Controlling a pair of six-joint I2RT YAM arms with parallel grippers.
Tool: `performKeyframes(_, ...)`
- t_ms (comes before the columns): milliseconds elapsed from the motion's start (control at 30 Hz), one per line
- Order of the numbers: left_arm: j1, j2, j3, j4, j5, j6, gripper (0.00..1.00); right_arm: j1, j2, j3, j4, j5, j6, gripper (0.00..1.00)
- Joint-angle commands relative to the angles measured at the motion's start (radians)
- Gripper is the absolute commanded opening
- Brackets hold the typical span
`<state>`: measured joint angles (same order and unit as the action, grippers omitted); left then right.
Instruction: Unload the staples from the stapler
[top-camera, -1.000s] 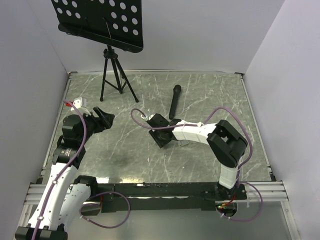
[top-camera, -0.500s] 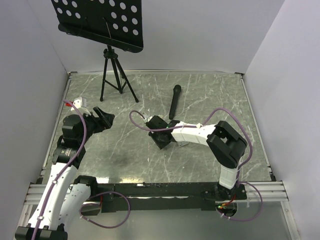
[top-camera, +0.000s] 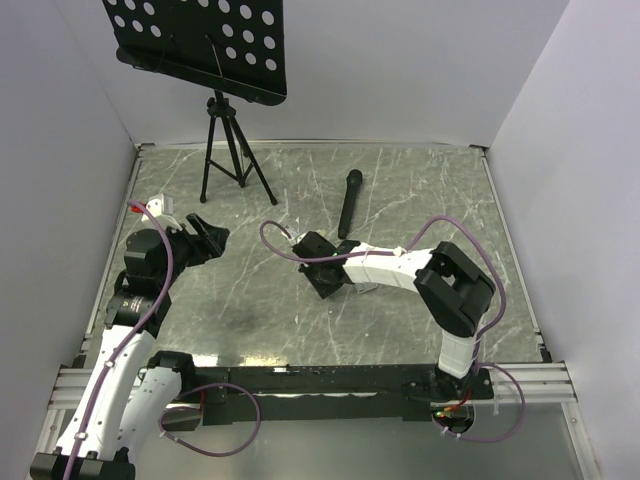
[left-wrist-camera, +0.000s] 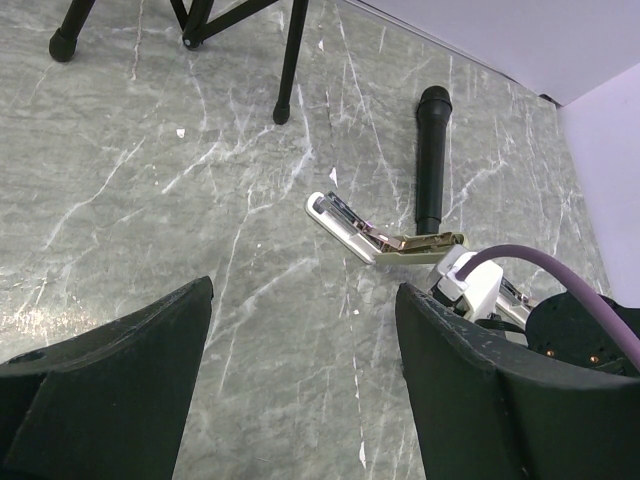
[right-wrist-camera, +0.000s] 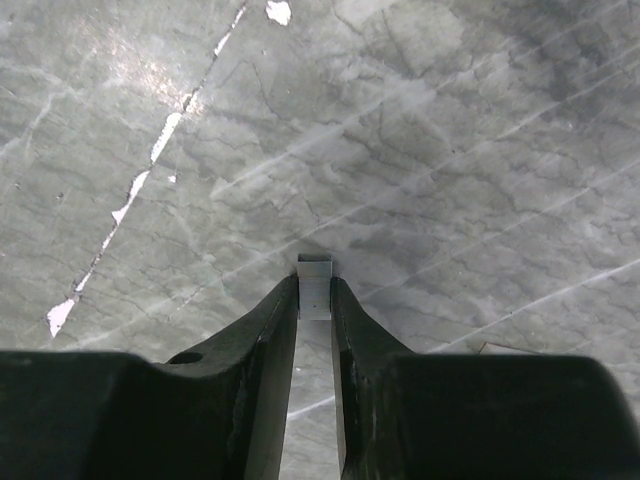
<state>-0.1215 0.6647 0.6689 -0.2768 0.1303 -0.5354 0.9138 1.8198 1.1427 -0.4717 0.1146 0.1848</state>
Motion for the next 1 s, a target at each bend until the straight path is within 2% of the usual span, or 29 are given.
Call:
performKeyframes(0,-0.001,-0.01,0.037,0.011,-0.006,0.003,0.79,-0.006,-0.063,0.002,-0.03,0.022,-0.008,0.26)
performKeyframes(400,-0.001,-0.008,0.037,0.01,-0.004,0.003,0.79,-0.078,-0.165,-0.087,-0.027,0.019,-0.031,0.25)
performKeyframes(700,-0.001,-0.008,0.037,0.011,-0.003,0.003,0.79,-0.191,-0.27,-0.164,-0.044,0.019,-0.051,0.25)
performKeyframes(967,-0.001,-0.007,0.037,0.013,0.0,0.003,0.79,-0.253,-0.298,-0.192,-0.054,-0.007,-0.065,0.25)
